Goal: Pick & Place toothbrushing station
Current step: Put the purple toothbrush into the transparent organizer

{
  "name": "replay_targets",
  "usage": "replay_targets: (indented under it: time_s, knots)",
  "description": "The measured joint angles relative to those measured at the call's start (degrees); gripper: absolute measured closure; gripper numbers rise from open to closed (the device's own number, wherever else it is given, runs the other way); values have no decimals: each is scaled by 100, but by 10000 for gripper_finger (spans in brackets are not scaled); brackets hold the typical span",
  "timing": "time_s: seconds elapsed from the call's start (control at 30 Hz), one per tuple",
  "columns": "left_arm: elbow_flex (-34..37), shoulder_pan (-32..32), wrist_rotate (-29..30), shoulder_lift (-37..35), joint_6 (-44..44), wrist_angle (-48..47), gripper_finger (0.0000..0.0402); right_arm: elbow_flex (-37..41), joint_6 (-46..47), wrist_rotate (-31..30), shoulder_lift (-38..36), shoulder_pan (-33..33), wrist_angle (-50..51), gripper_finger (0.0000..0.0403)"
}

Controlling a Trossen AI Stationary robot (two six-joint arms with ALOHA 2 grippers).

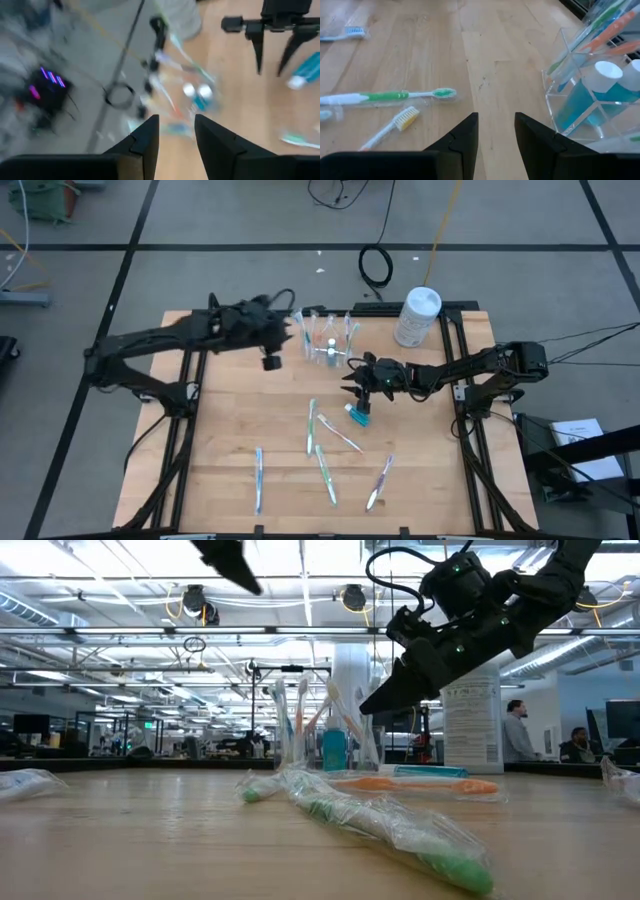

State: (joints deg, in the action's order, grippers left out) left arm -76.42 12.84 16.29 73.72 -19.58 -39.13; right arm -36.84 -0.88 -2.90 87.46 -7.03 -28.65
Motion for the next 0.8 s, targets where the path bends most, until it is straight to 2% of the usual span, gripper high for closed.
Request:
replay_targets:
  time_s: [0.1, 0.27, 0.4, 0.6, 0.8]
  knots:
    - [0, 2, -193, -274, 864, -804, 275, 0, 12, -2, 0, 0, -66, 284]
    - [276, -46, -482, -481, 1451, -1350, 275, 2, 139, -9, 0, -11, -552, 284]
    - [709, -72, -485, -521, 1911, -1358, 275, 2, 1227, 137, -2, 45, -673, 284]
    - [1512, -79, -504, -429, 2059, -870, 275, 2, 2899, 1709, -2, 432, -718, 284]
    - [2121, -83, -871, -379, 1615, -749, 275, 0, 4497, 1838, -2, 1209, -607, 288]
